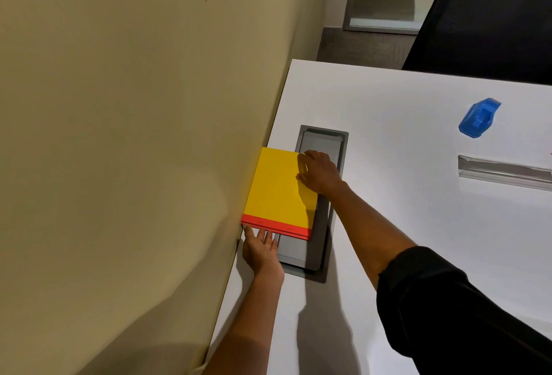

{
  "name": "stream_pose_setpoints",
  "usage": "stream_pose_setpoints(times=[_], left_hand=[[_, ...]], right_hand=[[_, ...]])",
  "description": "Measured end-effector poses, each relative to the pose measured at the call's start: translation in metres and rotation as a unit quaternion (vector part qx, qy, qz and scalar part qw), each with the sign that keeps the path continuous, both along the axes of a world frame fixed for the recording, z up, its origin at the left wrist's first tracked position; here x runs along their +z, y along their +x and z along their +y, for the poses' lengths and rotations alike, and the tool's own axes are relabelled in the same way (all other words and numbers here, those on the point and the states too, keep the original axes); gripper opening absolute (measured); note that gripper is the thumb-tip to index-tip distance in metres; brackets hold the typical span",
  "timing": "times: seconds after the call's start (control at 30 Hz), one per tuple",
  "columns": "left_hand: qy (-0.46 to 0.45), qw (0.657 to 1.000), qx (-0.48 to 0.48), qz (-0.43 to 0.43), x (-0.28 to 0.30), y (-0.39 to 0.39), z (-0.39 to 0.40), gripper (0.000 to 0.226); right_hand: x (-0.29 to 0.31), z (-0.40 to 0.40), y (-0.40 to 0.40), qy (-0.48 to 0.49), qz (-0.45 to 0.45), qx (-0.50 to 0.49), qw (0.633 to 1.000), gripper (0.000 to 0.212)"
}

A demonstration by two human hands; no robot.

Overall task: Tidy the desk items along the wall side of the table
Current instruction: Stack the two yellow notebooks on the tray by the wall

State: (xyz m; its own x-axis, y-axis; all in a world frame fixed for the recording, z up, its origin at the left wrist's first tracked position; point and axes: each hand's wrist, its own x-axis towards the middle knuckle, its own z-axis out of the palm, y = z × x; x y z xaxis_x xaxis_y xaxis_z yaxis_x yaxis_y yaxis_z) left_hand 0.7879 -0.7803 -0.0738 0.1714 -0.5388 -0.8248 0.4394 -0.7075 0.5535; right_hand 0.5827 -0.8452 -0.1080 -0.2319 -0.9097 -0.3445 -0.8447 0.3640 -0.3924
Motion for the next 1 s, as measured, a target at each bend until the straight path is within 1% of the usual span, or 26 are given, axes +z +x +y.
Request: stream_pose_setpoints(times=[0.23, 0.4, 0.47, 0.53, 0.57, 0.63, 0.67, 0.73, 0.8, 0.83, 0.87, 1.0], left_hand=[[-0.007, 1.000, 0.022, 0.007, -0.001, 0.000, 0.000, 0.057], [-0.006, 1.000, 0.016, 0.005, -0.001, -0.001, -0.001, 0.058], [-0.008, 1.000, 0.015, 0.003, -0.002, -0.001, -0.001, 0.057], [-0.013, 1.000, 0.013, -0.004, -0.002, -0.001, -0.001, 0.056], [-0.014, 1.000, 0.011, -0.007, -0.003, -0.001, -0.001, 0.056], [-0.014, 1.000, 0.006, -0.014, -0.003, -0.001, 0.000, 0.057], [-0.014, 1.000, 0.006, -0.016, -0.003, -0.001, 0.001, 0.056], [-0.014, 1.000, 0.006, -0.014, -0.003, -0.002, 0.001, 0.055], [-0.014, 1.000, 0.008, -0.006, -0.003, -0.002, 0.001, 0.054], [-0.015, 1.000, 0.008, -0.002, -0.003, -0.002, 0.002, 0.054], [-0.015, 1.000, 0.006, 0.000, -0.003, -0.003, 0.002, 0.055], [-0.019, 1.000, 0.002, 0.006, -0.003, -0.003, 0.004, 0.056]], right_hand=[[-0.001, 0.003, -0.002, -0.001, 0.015, 0.024, 1.000, 0.062], [-0.001, 0.003, -0.005, -0.001, 0.032, 0.050, 0.998, 0.059], [0.000, 0.002, -0.004, 0.010, 0.045, 0.064, 0.997, 0.062], [0.002, 0.002, 0.000, 0.007, 0.049, 0.049, 0.998, 0.068], [0.002, 0.005, 0.004, -0.009, 0.040, 0.014, 0.999, 0.070], [0.003, 0.014, 0.015, -0.063, -0.004, -0.113, 0.992, 0.070], [0.002, 0.020, 0.022, -0.093, -0.032, -0.189, 0.977, 0.068], [0.000, 0.033, 0.036, -0.128, -0.087, -0.328, 0.932, 0.063], [-0.003, 0.045, 0.048, -0.134, -0.143, -0.419, 0.886, 0.060], [-0.005, 0.051, 0.052, -0.134, -0.162, -0.441, 0.872, 0.059], [-0.007, 0.056, 0.056, -0.133, -0.172, -0.450, 0.866, 0.057], [-0.007, 0.071, 0.064, -0.132, -0.173, -0.444, 0.869, 0.053]])
